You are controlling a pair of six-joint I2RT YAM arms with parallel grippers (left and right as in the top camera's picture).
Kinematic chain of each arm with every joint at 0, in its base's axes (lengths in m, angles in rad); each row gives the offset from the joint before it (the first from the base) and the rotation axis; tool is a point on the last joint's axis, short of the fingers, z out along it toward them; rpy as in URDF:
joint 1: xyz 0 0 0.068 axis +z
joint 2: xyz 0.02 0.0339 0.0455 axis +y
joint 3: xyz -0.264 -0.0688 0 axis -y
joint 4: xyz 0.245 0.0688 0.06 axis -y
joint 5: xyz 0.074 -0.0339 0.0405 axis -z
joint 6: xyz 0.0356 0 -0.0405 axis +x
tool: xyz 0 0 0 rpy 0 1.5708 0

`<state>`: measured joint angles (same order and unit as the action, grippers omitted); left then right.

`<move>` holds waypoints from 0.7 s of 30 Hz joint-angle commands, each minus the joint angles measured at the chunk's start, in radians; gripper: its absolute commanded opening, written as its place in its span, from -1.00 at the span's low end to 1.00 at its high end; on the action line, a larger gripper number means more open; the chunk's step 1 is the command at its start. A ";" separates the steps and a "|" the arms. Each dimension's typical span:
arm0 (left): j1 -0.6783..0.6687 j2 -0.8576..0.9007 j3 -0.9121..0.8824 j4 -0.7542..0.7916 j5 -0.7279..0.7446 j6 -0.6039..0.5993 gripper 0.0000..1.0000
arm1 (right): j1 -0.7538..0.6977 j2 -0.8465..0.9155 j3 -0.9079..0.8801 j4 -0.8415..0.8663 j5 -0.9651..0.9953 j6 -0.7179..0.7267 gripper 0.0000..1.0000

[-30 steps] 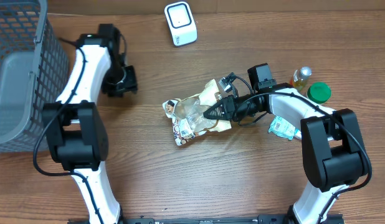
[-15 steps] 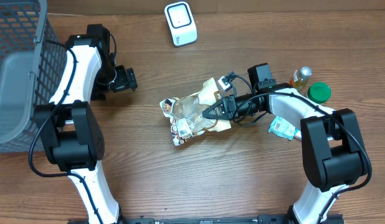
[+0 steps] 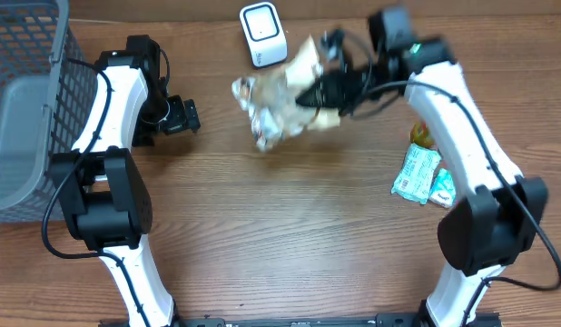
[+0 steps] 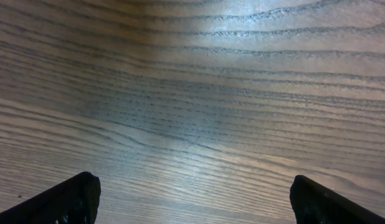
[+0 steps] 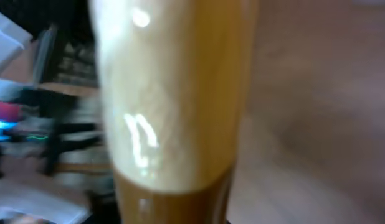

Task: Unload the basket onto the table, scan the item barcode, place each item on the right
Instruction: 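Lift the snack bag with the right gripper toward the white scanner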

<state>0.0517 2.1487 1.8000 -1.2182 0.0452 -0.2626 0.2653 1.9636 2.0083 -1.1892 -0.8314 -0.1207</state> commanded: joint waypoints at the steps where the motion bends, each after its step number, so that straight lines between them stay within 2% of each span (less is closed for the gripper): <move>1: -0.002 -0.040 0.016 0.000 -0.012 -0.007 0.99 | 0.061 -0.023 0.239 -0.032 0.370 -0.121 -0.93; 3: -0.002 -0.040 0.016 0.000 -0.012 -0.007 0.99 | 0.104 -0.023 0.323 0.008 0.561 -0.199 -0.93; 6: -0.002 -0.040 0.016 0.000 -0.012 -0.007 0.99 | 0.154 -0.018 0.321 0.113 0.694 -0.307 -0.93; 15: -0.002 -0.040 0.016 0.000 -0.012 -0.007 0.99 | 0.195 0.096 0.302 0.332 0.753 -0.439 -0.93; 21: -0.002 -0.040 0.016 0.000 -0.012 -0.007 0.99 | 0.194 0.261 0.302 0.571 0.890 -0.438 -0.93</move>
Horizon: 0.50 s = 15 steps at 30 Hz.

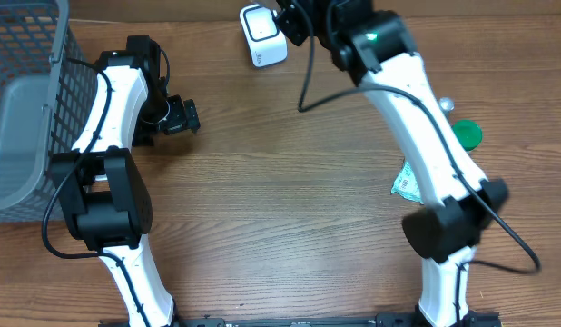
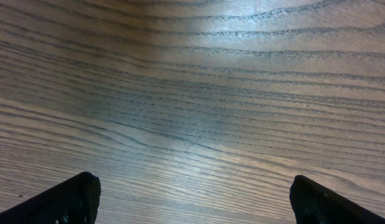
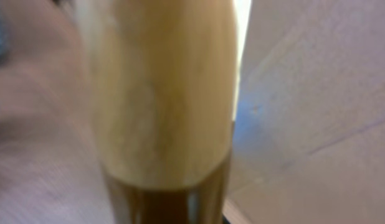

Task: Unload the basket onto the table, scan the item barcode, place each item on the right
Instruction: 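Lift the snack bag with the right gripper toward the white scanner, then hold the snack bag under the white scanner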

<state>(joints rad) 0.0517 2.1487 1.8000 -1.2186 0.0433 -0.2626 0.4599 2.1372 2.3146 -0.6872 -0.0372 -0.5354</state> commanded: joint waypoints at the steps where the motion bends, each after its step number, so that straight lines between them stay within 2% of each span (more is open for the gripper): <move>1: -0.002 -0.040 0.016 0.000 -0.010 -0.007 0.99 | -0.001 0.118 -0.005 0.115 0.096 -0.023 -0.93; 9: -0.002 -0.040 0.016 0.000 -0.010 -0.007 1.00 | -0.001 0.287 -0.005 0.383 0.166 -0.023 -0.93; 15: -0.002 -0.040 0.016 0.000 -0.010 -0.007 0.99 | 0.000 0.328 -0.005 0.414 0.162 -0.014 -0.93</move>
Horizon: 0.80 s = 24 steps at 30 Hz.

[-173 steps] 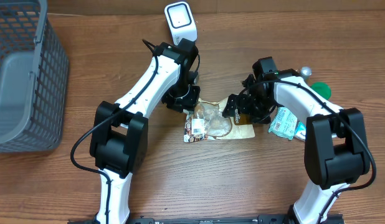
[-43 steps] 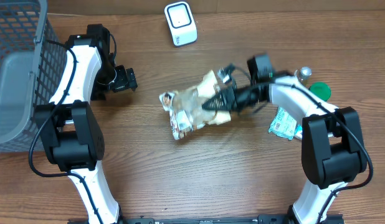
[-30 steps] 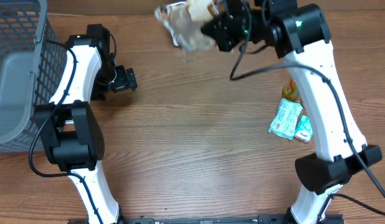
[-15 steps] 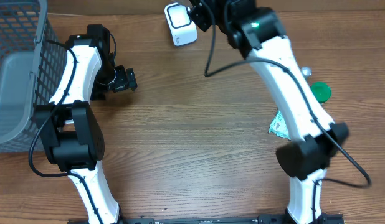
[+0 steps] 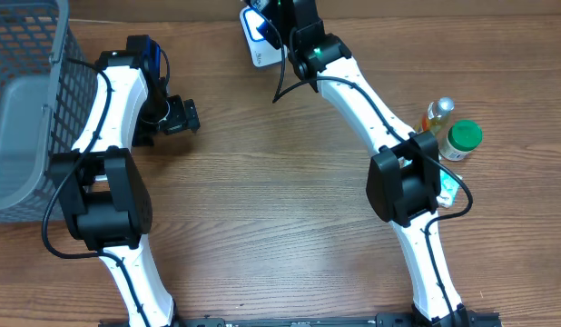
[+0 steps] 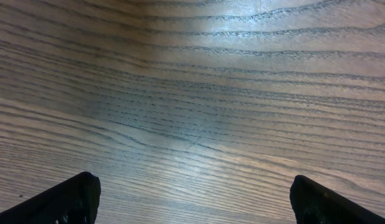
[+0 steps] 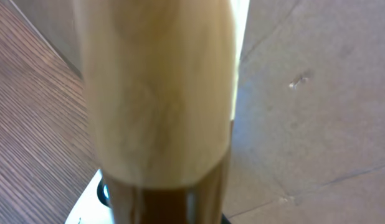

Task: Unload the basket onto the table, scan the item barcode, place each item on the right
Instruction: 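Hold the snack bag under the white scanner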

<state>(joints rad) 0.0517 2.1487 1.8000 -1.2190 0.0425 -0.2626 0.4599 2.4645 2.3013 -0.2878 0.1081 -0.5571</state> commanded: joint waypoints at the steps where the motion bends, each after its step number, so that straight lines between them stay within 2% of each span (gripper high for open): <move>1: -0.002 -0.040 0.016 0.001 -0.009 -0.007 0.99 | 0.000 0.001 0.009 0.013 0.013 0.007 -0.93; 24: -0.002 -0.040 0.016 0.001 -0.009 -0.007 0.99 | 0.006 0.001 0.009 -0.138 -0.093 0.010 -0.93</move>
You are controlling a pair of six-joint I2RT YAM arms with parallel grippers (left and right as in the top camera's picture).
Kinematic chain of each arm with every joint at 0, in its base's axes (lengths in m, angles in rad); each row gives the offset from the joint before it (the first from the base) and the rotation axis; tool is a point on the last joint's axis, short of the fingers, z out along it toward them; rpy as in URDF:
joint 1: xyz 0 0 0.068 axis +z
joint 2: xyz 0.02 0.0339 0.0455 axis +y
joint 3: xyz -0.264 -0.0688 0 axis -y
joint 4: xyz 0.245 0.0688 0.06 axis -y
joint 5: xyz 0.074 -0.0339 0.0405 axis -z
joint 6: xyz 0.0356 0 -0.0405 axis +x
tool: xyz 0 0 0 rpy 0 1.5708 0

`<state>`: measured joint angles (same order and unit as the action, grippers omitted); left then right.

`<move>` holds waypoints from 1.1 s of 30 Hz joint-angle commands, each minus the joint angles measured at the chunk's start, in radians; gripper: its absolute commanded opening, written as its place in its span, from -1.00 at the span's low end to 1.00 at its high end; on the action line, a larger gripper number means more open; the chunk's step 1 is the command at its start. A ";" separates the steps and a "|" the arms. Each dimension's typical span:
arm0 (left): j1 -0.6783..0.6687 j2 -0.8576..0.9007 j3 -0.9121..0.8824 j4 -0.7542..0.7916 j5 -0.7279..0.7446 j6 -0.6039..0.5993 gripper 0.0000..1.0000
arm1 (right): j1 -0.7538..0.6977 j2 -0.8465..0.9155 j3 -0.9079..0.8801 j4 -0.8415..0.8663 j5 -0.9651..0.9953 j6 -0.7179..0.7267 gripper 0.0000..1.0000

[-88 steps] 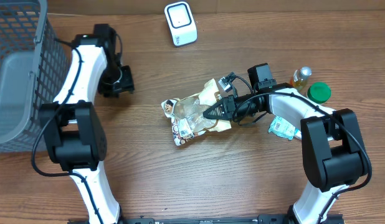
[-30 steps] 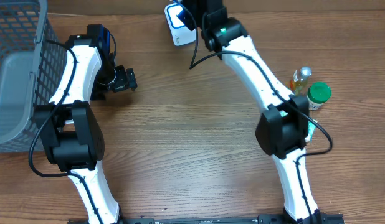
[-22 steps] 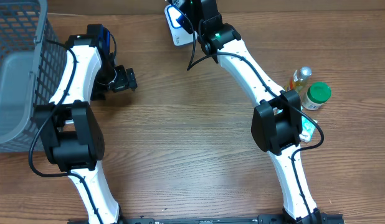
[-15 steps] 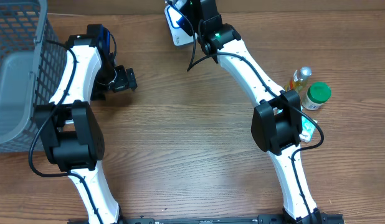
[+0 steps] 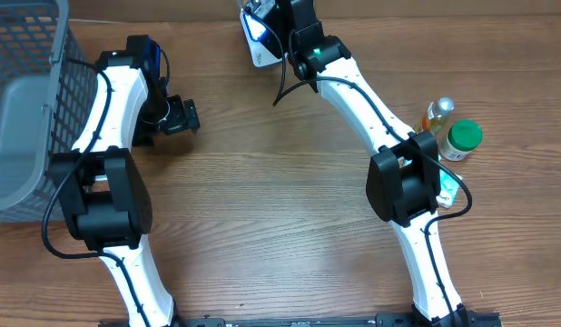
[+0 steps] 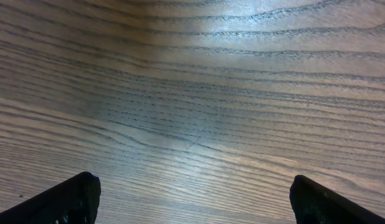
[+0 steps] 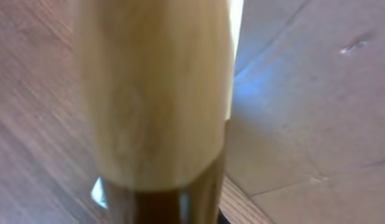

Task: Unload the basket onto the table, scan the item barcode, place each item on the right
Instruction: 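Hold the snack bag under the white scanner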

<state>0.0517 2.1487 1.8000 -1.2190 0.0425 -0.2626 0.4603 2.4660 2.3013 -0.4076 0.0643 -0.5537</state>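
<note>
A glossy packet (image 7: 161, 93), cream above and brown below, fills the right wrist view, and my right gripper (image 5: 270, 13) is shut on it at the table's far edge. It hangs right over the white barcode scanner (image 5: 256, 38), whose face glows blue. In the overhead view the wrist hides the packet, and in the right wrist view the packet hides the fingers. My left gripper (image 6: 192, 190) is open just above bare wood, nothing between its fingertips (image 6: 74, 199). It sits at the left of the table.
A grey mesh basket (image 5: 22, 100) stands at the far left. On the right stand a small bottle of yellow liquid (image 5: 437, 113) and a green-lidded jar (image 5: 462, 138). Teal packets (image 5: 448, 189) lie partly behind the right arm's base.
The right gripper has tilted slightly with the packet over the scanner, and the background behind the packet has shifted. The left arm has not moved.
First my right gripper held the crinkly packet above the table, to the right of the scanner. Then the arm was at the back edge beside the scanner. After that it held the packet over the scanner, where it remains. The left gripper stayed open throughout.
</note>
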 commanded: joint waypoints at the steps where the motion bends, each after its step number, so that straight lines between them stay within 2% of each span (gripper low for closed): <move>1: -0.002 -0.040 0.016 0.001 -0.009 -0.007 0.99 | 0.006 -0.001 0.009 -0.028 -0.048 0.006 -0.93; 24: -0.002 -0.040 0.016 0.001 -0.009 -0.007 1.00 | 0.009 -0.001 0.009 -0.137 -0.130 0.006 -0.93; 33: -0.002 -0.040 0.016 0.001 -0.009 -0.007 0.99 | 0.009 -0.001 0.009 -0.022 -0.091 0.002 -0.93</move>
<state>0.0517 2.1487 1.8000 -1.2186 0.0402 -0.2626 0.4652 2.4660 2.3013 -0.4610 -0.0429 -0.5549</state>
